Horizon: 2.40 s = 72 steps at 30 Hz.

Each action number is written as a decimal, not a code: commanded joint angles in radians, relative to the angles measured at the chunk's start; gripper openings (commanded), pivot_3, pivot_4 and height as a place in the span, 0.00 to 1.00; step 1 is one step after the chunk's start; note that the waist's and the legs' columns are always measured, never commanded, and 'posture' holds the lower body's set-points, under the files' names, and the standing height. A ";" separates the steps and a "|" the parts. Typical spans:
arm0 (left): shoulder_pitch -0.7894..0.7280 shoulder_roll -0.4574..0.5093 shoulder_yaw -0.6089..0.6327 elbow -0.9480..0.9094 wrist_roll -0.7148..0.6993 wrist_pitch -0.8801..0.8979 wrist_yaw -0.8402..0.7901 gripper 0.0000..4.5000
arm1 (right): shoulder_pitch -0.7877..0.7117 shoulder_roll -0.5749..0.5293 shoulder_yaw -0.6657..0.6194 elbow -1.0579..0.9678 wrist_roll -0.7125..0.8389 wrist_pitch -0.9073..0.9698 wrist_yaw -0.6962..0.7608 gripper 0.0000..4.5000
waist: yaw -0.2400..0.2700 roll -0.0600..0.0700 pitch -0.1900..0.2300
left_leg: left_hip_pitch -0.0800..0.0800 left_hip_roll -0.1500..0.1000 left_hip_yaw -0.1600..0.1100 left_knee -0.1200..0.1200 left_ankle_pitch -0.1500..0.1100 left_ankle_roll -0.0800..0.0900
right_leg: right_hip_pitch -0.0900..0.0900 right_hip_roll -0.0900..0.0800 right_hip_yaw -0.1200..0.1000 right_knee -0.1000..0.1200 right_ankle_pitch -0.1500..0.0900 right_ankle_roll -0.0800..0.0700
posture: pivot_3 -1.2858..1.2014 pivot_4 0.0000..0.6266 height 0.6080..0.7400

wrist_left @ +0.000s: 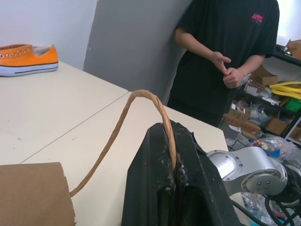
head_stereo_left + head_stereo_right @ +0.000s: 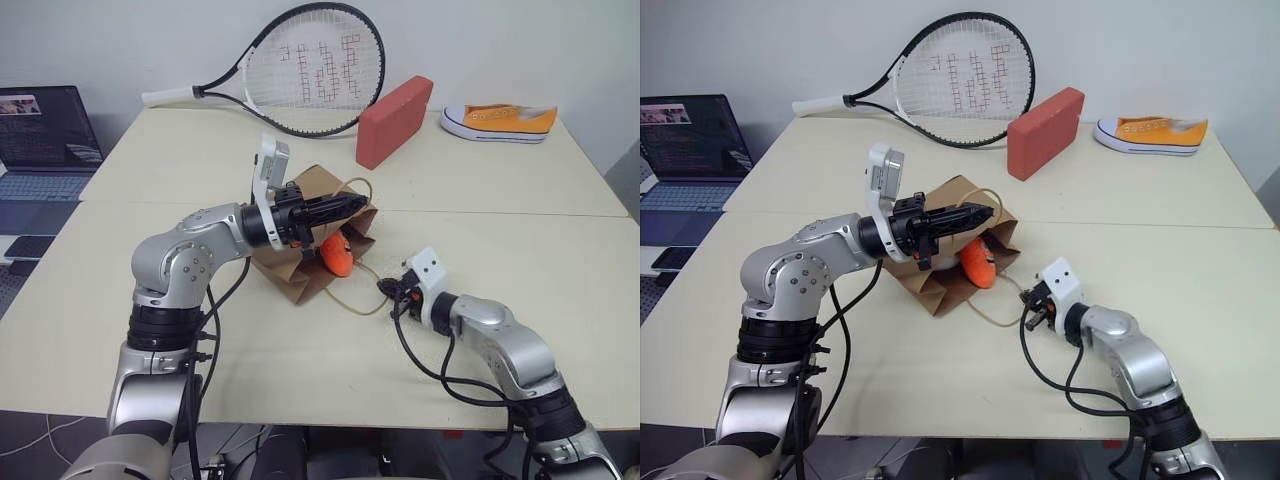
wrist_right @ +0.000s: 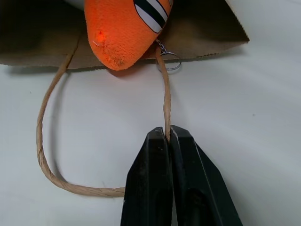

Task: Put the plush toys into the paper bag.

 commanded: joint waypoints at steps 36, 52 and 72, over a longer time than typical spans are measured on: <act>-0.326 0.017 -0.121 0.332 0.185 -0.165 -0.239 0.00 | -0.101 -0.646 -0.607 -0.160 1.738 0.383 -0.575 0.01 | 0.001 0.000 0.000 | -0.002 0.000 0.000 0.000 0.000 0.001 | -0.001 0.001 0.001 -0.001 -0.003 -0.005 | 0.52 0.24 1.00; -0.429 -0.062 -0.096 0.449 0.234 -0.243 -0.265 0.00 | -0.078 -0.686 -0.592 -0.154 1.710 0.287 -0.560 0.01 | 0.003 -0.001 0.001 | -0.003 0.000 0.000 0.000 0.000 0.001 | -0.001 0.001 0.001 -0.001 -0.001 -0.002 | 0.52 0.24 1.00; -0.439 -0.075 -0.102 0.535 0.338 -0.305 -0.288 0.46 | -0.112 -0.623 -0.517 -0.138 1.564 0.232 -0.622 0.46 | 0.003 -0.001 0.001 | -0.003 0.000 -0.001 0.000 0.000 0.001 | -0.001 0.001 0.001 -0.001 -0.001 -0.002 | 0.52 0.24 1.00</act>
